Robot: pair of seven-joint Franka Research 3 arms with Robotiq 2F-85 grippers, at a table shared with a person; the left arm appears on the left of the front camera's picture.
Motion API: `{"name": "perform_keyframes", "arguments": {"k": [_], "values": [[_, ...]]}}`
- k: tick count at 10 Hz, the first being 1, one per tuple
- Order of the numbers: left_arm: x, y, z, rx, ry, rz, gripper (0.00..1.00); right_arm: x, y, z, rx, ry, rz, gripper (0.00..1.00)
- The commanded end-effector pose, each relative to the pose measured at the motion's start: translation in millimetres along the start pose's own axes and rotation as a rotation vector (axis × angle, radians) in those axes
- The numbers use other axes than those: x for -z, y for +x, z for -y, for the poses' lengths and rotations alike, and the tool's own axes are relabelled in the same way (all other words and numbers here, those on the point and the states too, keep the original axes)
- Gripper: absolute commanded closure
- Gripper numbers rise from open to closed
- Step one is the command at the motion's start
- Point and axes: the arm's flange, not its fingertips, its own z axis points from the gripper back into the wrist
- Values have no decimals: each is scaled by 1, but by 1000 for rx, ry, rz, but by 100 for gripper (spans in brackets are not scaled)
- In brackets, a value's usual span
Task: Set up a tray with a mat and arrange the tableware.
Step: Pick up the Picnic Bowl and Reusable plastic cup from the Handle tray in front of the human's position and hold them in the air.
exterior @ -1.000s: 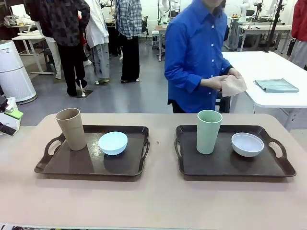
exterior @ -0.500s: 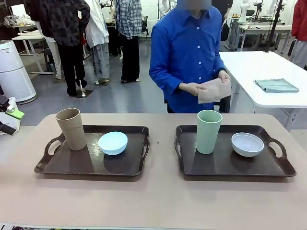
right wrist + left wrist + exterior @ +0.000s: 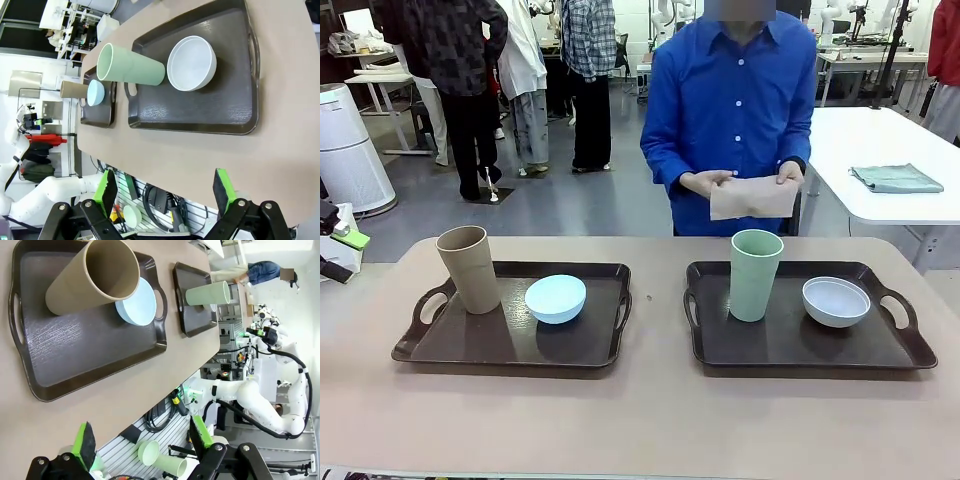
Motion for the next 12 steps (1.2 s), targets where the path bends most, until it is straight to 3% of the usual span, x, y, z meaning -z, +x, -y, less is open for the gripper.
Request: {"name": "perform_keyframes", "arguments": {"k": [1,12], "values": [[-1,0,-1,10,-23,9,0,1,1,2,-6,20,5,0],[-1,0,-1,10,-23,9,0,1,1,2,-6,20,5,0]]}}
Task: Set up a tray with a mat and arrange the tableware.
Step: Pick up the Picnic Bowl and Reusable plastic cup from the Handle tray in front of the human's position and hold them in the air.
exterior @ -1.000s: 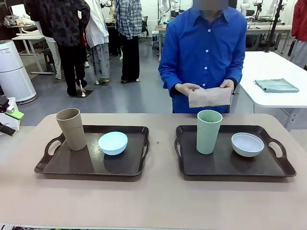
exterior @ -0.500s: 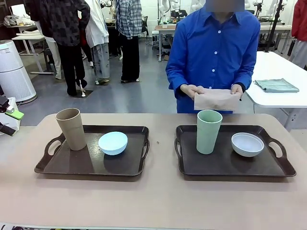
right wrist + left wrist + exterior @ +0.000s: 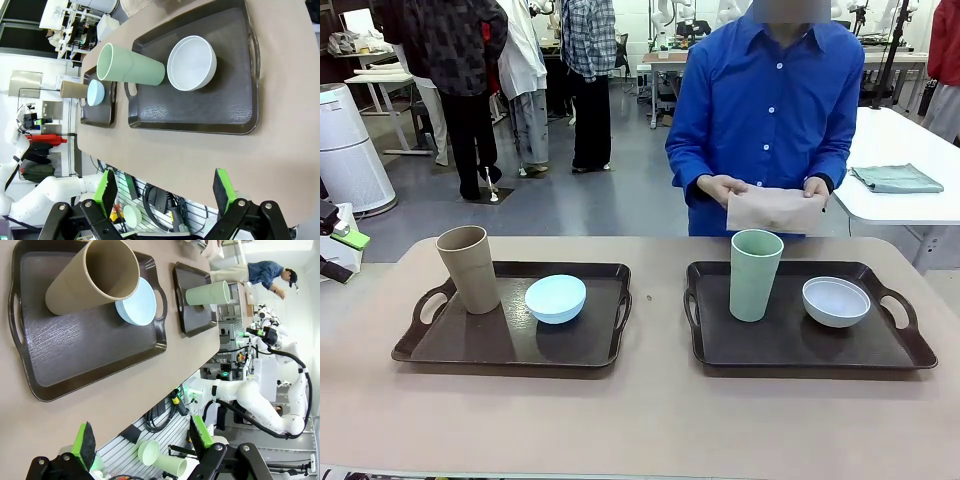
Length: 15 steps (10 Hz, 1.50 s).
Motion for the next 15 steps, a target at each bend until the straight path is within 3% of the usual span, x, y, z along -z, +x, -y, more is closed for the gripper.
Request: {"name": "perform_keyframes", "arguments": {"k": [1,5,6,10,13,15], "values": [[-1,0,-1,10,-23,9,0,1,1,2,-6,20,6,0],[0,0,0,0,0,0,0,0,0,0,0,0,0,0],[-3,6,2,71,-9,16,0,1,4,-1,28,-56,4,0],[-6,32,113,417,271,64,0,-14,18,-67,40,-330,13,0],[27,62,210,898,411,-39,0,-17,40,-117,43,-465,-31,0],[74,85,265,1144,489,-8,0,16,66,-133,83,-535,-51,0]]}}
